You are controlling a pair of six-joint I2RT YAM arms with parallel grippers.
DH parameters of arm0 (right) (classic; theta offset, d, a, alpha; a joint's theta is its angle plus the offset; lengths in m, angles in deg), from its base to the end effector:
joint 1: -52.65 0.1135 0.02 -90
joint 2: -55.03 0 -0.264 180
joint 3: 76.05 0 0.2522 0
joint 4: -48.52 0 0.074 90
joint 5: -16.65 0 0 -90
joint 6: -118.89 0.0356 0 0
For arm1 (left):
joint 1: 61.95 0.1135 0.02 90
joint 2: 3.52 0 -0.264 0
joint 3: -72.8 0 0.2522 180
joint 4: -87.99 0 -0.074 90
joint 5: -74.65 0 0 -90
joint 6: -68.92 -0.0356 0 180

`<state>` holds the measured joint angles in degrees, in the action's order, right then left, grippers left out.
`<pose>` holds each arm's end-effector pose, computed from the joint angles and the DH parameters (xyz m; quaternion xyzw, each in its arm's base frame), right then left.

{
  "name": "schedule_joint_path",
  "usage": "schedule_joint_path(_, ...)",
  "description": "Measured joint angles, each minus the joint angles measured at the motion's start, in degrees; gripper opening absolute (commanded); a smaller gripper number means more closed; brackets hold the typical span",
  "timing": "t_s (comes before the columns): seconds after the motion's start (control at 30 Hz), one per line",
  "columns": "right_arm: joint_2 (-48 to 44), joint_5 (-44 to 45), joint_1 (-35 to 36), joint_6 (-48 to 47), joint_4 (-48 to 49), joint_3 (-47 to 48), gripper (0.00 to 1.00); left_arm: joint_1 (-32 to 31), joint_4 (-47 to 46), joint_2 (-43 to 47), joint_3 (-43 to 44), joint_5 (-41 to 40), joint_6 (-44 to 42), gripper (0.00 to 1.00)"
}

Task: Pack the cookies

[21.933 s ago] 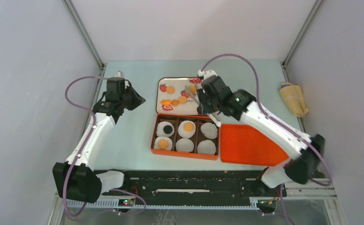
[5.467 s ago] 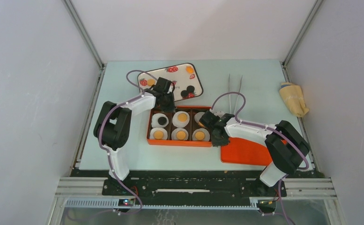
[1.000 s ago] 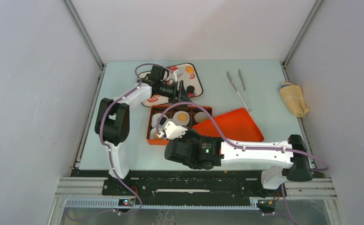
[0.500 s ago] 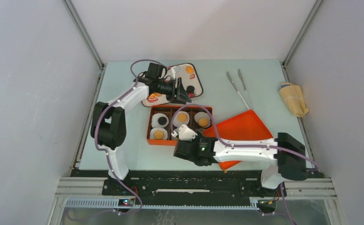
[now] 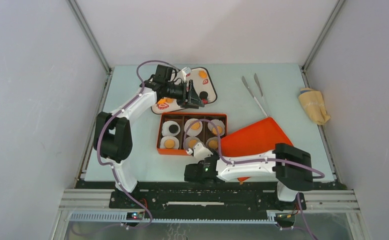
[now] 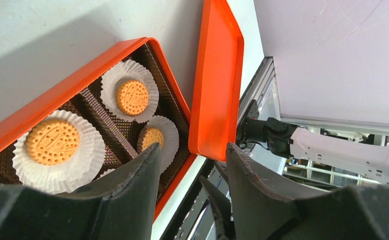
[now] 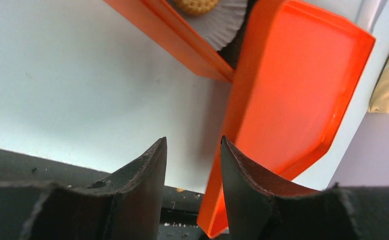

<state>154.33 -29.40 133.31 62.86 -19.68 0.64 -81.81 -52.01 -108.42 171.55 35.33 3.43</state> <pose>0.0721 0.2862 0.1774 -0.3699 0.8504 -0.2076 0.3114 0.3720 -0.1637 0.2720 0.1257 0.8442 -0.4951 0.1626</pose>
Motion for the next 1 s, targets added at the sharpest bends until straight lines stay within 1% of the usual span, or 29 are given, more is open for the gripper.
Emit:
schedule_joint_path(0.23, -10.23, 1.60, 3.50, 3.85, -4.57, 0.00, 0.49, 0.00, -0.44, 0.00, 0.00, 0.57, 0.20, 0.55)
schedule_joint_path(0.33, -12.92, 1.49, 3.80, 5.27, -5.95, 0.00, 0.50, 0.00, -0.76, 0.00, 0.00, 0.72, 0.76, 0.55)
schedule_joint_path(0.6, -11.21, 0.72, 0.68, 6.27, -4.98, -3.39, 0.49, 0.00, -1.55, 0.00, 0.00, 0.76, 1.11, 0.55)
schedule_joint_path(0.83, -7.17, -0.17, -2.56, 6.08, -0.90, -7.74, 0.51, 0.00, -1.64, 0.00, -0.02, 0.79, 1.11, 0.54)
schedule_joint_path(1.0, -3.04, 0.76, -4.79, 6.58, -1.03, -7.26, 0.51, 0.00, -1.64, 0.00, -0.02, 0.92, 1.11, 0.54)
